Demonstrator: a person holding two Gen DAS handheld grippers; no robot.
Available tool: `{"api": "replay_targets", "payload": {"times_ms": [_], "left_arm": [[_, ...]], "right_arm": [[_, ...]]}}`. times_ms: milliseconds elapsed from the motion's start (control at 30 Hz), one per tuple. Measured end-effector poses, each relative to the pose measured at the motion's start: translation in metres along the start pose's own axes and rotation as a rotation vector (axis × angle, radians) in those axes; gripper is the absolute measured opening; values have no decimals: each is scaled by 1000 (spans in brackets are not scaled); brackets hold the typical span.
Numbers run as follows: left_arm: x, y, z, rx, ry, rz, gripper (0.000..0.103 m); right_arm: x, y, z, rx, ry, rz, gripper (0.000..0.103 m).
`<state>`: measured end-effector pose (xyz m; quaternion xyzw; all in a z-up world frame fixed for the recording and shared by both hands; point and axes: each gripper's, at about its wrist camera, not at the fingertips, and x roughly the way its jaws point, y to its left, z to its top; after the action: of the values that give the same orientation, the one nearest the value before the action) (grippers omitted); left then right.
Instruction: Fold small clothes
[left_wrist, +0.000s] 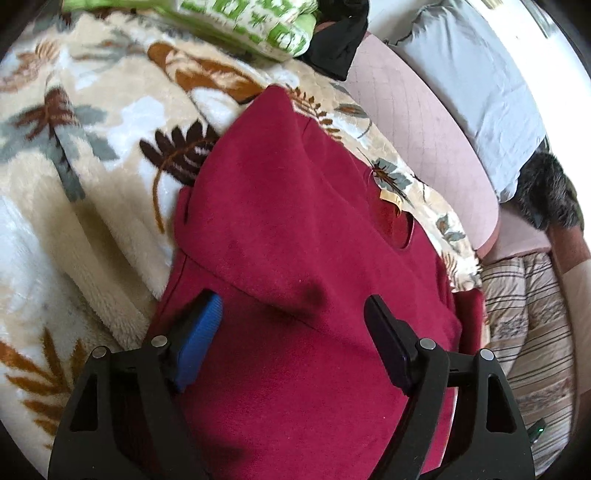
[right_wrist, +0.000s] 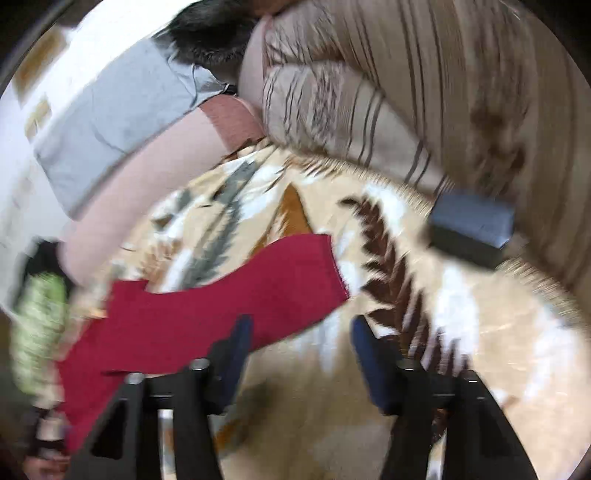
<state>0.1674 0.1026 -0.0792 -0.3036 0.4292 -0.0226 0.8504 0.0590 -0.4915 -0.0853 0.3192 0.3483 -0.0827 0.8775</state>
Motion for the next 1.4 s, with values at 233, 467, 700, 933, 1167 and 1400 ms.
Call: {"api": "replay_targets", "payload": {"times_ms": [233,467,700,933,1167,1400], "left_arm": [[-21,-30,-2,155,-144,-23,79],[-16,-48,-6,192,-118,-132,79],[0,-56,-1,117,30,-394,80],[-1,-55,5,66,51,-476,80],[11,-27,20,-82,95,-496,90],[42,-41,6,-44,272,-479,90]], "right_arm": [[35,-21,5,115,31,76,49],[23,-33,10,310,-69,190,7],[-8,109,4,-26,-104,340,6],[52,292,-99,-378,139,502,6],[112,356,-176,-531,279,471,6],[117,353,-188,-602,264,423,12]]}}
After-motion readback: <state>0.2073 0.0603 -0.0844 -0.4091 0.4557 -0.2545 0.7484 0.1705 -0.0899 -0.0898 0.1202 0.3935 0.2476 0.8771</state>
